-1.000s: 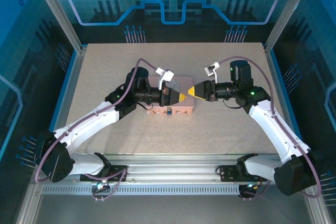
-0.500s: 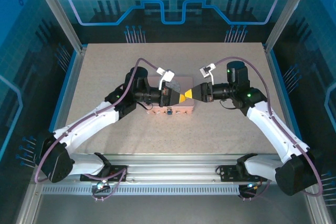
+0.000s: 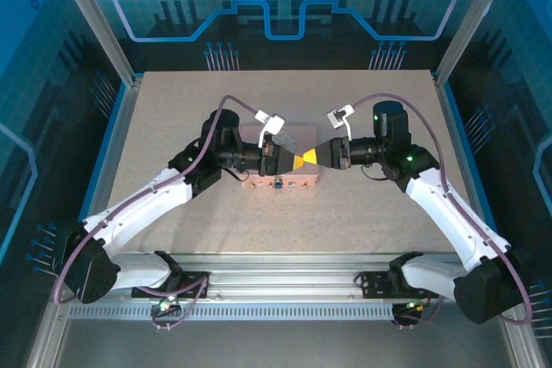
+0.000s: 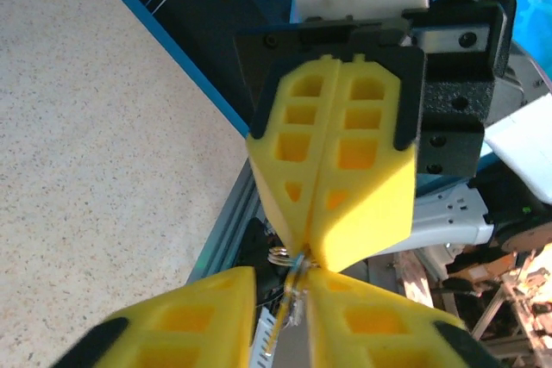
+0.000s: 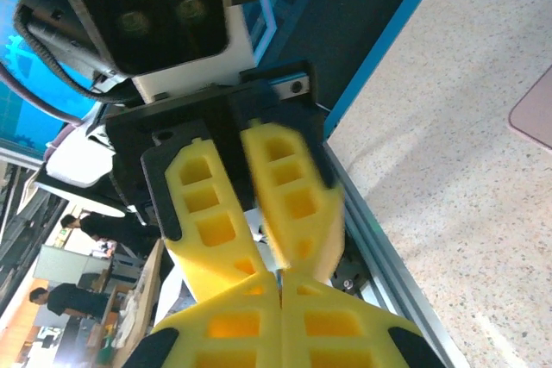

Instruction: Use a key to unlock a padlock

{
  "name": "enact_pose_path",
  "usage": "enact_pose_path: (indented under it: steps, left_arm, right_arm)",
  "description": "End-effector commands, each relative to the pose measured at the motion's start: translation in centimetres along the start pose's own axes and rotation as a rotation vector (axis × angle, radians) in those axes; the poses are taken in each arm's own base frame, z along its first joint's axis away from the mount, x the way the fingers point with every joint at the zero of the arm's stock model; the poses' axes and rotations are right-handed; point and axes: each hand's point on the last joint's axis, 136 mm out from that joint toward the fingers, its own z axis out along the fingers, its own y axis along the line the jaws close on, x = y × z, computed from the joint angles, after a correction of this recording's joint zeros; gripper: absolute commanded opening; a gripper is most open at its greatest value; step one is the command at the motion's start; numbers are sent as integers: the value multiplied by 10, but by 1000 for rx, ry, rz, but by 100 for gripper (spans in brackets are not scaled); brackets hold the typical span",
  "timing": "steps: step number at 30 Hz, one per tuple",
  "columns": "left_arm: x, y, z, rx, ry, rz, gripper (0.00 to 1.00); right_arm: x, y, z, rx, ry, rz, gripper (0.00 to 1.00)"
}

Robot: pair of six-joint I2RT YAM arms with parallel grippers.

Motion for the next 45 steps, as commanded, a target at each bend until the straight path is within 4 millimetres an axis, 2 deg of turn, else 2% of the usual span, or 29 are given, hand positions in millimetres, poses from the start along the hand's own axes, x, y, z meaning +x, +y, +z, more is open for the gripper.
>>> enact_pose_path:
  steps: [1,9,20,22,27,30,37,44,45]
  left_arm:
    - [-7,-16,-12,17,-51,67,32]
    - [-12,-7,-28,-32,-114,41,48]
    - [-8,-4,-16,32,-94,-14,56]
    - [-7,-3,-14,42,-94,-16,55]
    - [-7,-8,-9,74,-82,-17,44]
    - [-6,-8,-7,76,-79,-17,42]
    - [-5,-9,-4,86,-70,-15,22]
    - [-2,-7,-2,85,-63,-20,15]
    - [-3,-6,-2,82,-65,-20,18]
  right_arm:
    - [-3,3,-7,1,-21,-14,0]
    - [-6,-4,-10,28,-47,-14,0]
    - [-16,5,-11,-4,-90,-35,0]
    - [-16,6,-11,-9,-94,-36,0]
    - [-15,5,-8,-19,-99,-31,0]
    - [-15,5,-7,-25,-104,-28,0]
    - [-15,5,-7,-26,-110,-32,0]
    - [-16,7,-8,-30,-118,-37,0]
    - [-16,7,-8,-30,-120,-38,0]
